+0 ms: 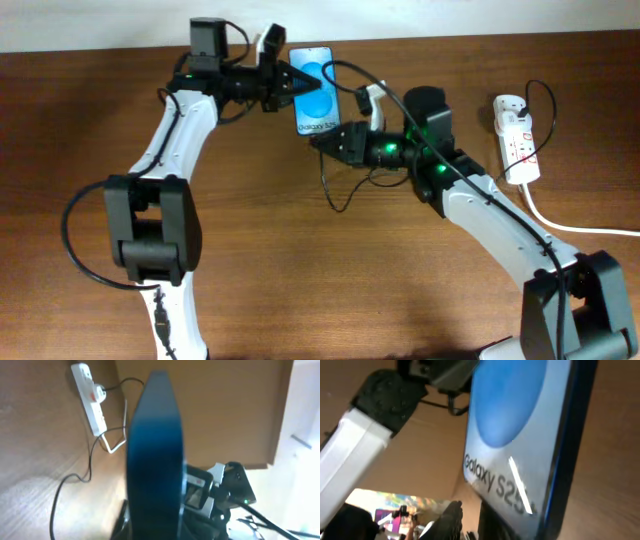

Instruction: Plug charger to phone and switch on socket

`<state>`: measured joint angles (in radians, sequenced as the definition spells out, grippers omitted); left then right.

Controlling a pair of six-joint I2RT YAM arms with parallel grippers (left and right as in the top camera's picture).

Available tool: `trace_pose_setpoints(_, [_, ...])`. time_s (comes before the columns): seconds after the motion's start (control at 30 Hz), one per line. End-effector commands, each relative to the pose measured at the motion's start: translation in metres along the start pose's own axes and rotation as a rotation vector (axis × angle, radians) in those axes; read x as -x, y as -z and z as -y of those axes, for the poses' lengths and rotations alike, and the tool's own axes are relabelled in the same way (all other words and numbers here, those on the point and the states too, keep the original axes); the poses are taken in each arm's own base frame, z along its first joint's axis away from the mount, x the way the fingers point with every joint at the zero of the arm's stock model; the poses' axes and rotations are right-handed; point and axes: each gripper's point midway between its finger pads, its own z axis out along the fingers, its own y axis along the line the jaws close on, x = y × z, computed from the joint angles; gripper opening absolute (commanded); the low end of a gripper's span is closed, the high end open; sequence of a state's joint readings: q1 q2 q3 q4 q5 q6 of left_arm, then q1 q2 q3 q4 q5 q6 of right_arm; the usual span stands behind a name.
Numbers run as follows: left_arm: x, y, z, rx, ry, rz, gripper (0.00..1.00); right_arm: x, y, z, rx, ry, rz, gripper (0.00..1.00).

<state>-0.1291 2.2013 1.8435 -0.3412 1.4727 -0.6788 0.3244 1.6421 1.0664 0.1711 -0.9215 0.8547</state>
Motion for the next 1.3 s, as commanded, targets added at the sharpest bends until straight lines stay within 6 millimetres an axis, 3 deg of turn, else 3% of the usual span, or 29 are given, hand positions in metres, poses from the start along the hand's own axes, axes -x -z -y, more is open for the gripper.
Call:
trace_pose_setpoints(0.0, [-0.012,-0.005,0.017,-0.074,-0.013,-0.069,0.0,0.017,0.003,-0.004,-0.008,0.046,0.052,0.25])
trace_pose_setpoints(0.13, [-0.007,0.009,0.015,-0.068,-0.024,-0.04,0.0,0.017,0.003,-0.004,-0.007,0.059,0.051,0.25])
trace_pose_setpoints(0.17, [-0.005,0.012,0.014,-0.067,-0.031,-0.033,0.0,0.017,0.004,-0.004,-0.006,0.061,0.051,0.28])
trace_pose_setpoints(0.23, [0.0,0.023,0.013,-0.063,-0.099,-0.008,0.0,0.021,0.008,-0.001,-0.012,0.057,0.064,0.49])
trace_pose_setpoints(0.27, [0.001,0.027,0.013,-0.061,-0.127,0.001,0.0,0.023,0.011,0.0,-0.013,0.055,0.069,0.54])
trace_pose_setpoints(0.47, [0.002,0.041,0.003,-0.049,-0.28,0.034,0.0,0.037,0.04,0.032,-0.087,0.017,0.102,0.62])
trace_pose_setpoints(0.7, [-0.005,0.045,-0.088,0.264,-0.013,0.152,0.0,0.03,0.061,0.072,-0.226,-0.036,0.096,0.7])
trace_pose_setpoints(0.8, [-0.007,0.044,-0.089,0.266,-0.007,0.146,0.0,0.029,0.062,0.077,-0.254,-0.042,0.099,0.71])
trace_pose_setpoints(0.93, [-0.017,0.046,-0.122,0.474,0.05,0.147,0.0,0.025,0.062,0.08,-0.266,-0.045,0.086,0.71])
trace_pose_setpoints(1.03, [-0.024,0.04,-0.118,0.617,0.038,0.085,0.0,0.022,0.063,0.083,-0.28,-0.043,0.074,0.71])
trace_pose_setpoints(1.13, [-0.016,0.029,-0.079,0.648,-0.02,0.055,0.0,0.019,0.064,0.086,-0.292,-0.057,0.069,0.71])
trace_pose_setpoints(1.17, [-0.019,0.029,-0.076,0.65,-0.003,0.047,0.0,0.018,0.064,0.086,-0.294,-0.06,0.067,0.71])
trace_pose_setpoints(1.27, [-0.038,0.043,-0.101,0.788,0.032,-0.014,0.0,0.016,0.063,0.088,-0.304,-0.064,0.06,0.71])
